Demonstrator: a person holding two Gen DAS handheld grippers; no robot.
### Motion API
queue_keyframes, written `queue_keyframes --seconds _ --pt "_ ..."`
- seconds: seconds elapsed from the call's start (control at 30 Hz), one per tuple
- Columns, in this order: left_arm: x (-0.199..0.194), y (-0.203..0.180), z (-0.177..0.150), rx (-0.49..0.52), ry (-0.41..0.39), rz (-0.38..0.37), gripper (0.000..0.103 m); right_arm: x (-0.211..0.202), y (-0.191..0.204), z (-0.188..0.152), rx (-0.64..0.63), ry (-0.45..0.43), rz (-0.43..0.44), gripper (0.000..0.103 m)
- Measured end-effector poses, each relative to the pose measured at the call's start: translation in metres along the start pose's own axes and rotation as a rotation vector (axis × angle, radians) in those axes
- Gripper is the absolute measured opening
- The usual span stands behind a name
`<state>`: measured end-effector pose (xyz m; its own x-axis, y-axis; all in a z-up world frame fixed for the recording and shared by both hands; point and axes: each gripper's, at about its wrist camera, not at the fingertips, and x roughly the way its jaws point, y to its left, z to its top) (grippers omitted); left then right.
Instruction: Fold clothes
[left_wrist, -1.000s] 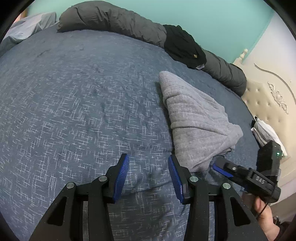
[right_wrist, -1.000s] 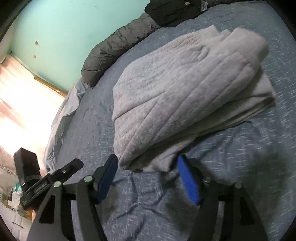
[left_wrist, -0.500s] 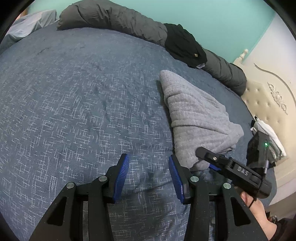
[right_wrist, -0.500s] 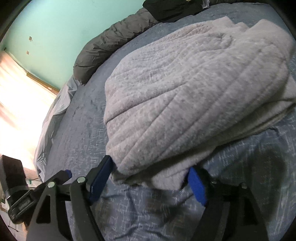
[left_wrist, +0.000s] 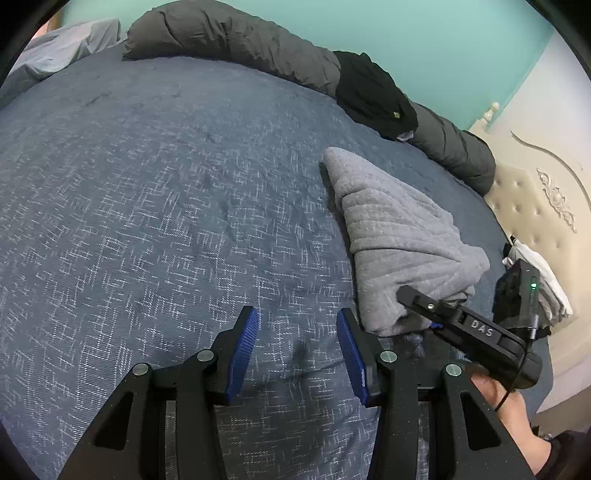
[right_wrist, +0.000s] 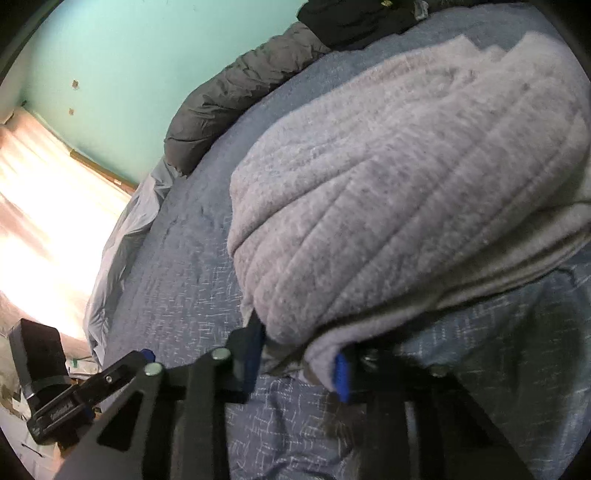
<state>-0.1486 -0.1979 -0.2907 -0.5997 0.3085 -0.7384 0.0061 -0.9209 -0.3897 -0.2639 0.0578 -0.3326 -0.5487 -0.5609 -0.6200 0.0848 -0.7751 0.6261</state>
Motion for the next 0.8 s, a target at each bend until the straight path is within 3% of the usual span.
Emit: queue_keyframes --seconds 0.4,0.8 --pt "-0.017 -0.03 -0.007 0.044 -0.023 -0.011 0.048 -0.088 -0.013 0.015 -0.092 0.026 0.031 0.017" --pt "-0.018 -0.083 -0.033 0.102 0.019 -0.056 0.048 -0.189 -0.083 0.007 -0.139 0.054 -0.013 0.013"
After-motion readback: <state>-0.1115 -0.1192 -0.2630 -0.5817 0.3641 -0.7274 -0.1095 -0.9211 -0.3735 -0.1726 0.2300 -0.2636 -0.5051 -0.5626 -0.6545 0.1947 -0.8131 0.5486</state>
